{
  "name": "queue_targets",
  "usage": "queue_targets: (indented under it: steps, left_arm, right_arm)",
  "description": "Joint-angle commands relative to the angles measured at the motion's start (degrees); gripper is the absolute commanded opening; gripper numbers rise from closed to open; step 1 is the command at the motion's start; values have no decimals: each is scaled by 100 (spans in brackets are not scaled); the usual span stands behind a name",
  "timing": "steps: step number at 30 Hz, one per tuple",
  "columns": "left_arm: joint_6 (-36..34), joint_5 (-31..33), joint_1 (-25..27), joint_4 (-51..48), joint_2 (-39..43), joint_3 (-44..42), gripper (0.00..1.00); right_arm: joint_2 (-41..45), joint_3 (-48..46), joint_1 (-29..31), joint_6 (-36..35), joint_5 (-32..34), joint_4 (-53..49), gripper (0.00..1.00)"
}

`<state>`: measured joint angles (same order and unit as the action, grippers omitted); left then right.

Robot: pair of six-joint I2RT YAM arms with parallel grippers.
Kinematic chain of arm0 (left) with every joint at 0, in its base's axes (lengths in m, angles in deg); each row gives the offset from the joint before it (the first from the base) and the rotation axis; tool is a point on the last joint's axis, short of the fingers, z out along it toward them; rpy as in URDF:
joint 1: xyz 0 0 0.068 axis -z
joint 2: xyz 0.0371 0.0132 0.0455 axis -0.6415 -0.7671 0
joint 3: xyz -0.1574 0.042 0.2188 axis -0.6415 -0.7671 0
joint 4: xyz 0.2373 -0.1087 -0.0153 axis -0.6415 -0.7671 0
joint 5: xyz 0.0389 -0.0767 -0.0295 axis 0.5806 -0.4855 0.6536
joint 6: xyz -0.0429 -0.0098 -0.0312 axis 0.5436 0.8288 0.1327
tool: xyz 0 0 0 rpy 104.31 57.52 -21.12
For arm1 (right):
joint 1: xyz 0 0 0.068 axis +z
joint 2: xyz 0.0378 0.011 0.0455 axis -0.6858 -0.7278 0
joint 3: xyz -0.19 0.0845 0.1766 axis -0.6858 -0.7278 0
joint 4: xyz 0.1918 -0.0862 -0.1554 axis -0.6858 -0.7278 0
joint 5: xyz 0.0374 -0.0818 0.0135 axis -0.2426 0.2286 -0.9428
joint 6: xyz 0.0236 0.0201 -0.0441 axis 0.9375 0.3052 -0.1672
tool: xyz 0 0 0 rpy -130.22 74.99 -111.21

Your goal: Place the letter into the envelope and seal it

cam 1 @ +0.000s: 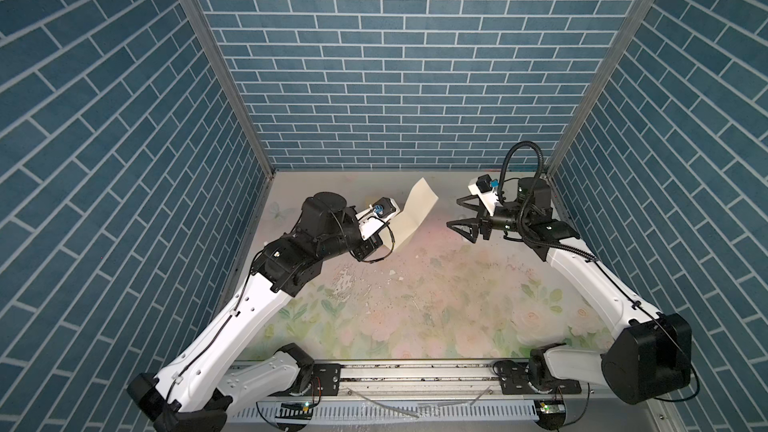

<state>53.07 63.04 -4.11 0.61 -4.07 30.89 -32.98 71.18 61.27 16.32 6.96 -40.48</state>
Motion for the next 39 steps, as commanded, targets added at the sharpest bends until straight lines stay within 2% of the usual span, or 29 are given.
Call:
queue_targets:
  steps: [1, 9, 17, 19, 26, 31, 34, 36, 39]
  left_arm:
    - [-299, -397, 86, 216, 64, -72, 0]
    - [-289, -392, 129, 345, 64, -127, 0]
    - [-291, -296, 130, 365, 28, -154, 0]
    - [-291, -265, 130, 365, 15, -168, 0]
    - [-266, -212, 130, 349, -68, -191, 0]
    - [-160, -144, 130, 531, -42, -358, 0]
    - [46, 4, 130, 840, 44, -570, 23]
    - [250, 173, 130, 1131, 128, -760, 45]
    - [790, 367, 130, 1639, 239, -1085, 65]
  right_arm:
    - [-83, 476, 44, -870, -413, -551, 90]
    - [-169, 406, 129, -1042, -946, -940, 70]
    - [53, 162, 280, -957, -1247, -1048, 45]
    - [118, 133, 307, -941, -1255, -1068, 38]
    - [254, 79, 342, -900, -1220, -1059, 1]
    - [345, -18, 340, -796, -1087, -854, 0]
    - [456, -106, 345, -762, -908, -688, 0]
    - [578, -247, 333, -651, -716, -401, 0]
    - [768, -441, 305, -372, -489, 108, 0]
